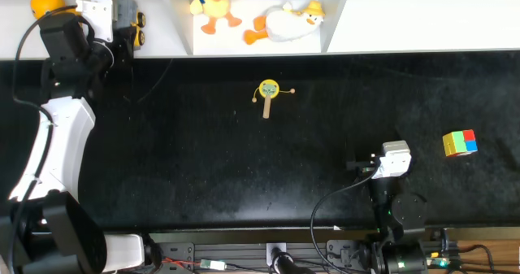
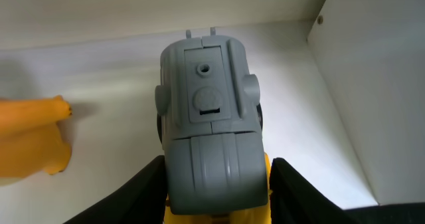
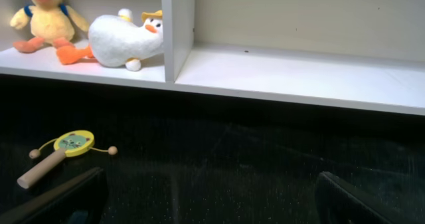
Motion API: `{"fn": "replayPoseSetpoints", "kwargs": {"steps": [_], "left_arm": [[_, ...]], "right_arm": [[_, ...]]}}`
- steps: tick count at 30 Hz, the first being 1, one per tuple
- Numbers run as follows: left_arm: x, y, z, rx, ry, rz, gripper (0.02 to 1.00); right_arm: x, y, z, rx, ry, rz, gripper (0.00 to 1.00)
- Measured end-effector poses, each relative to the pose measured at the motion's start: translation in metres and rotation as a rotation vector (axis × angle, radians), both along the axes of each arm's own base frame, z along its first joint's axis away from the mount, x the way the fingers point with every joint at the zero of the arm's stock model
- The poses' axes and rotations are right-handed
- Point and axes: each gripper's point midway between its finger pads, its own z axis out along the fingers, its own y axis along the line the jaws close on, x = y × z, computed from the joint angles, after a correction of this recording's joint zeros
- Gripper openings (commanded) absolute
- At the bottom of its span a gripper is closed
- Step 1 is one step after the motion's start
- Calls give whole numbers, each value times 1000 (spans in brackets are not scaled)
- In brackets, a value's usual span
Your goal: Store Toys
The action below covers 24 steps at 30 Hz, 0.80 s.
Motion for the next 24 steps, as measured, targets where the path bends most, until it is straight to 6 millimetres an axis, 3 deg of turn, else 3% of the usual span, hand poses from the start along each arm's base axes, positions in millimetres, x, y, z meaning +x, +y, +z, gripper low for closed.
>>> {"fn": "replayPoseSetpoints", "kwargs": {"steps": [6, 11, 24], "left_arm": [[7, -13, 6, 5, -37, -29, 336], [14, -23, -2, 3, -34, -54, 343], [18, -21, -7, 10, -34, -44, 351]], "right_arm": [[0, 0, 0, 0, 0, 0, 996], [0, 0, 0, 0, 0, 0, 996], [0, 0, 0, 0, 0, 0, 993]]}}
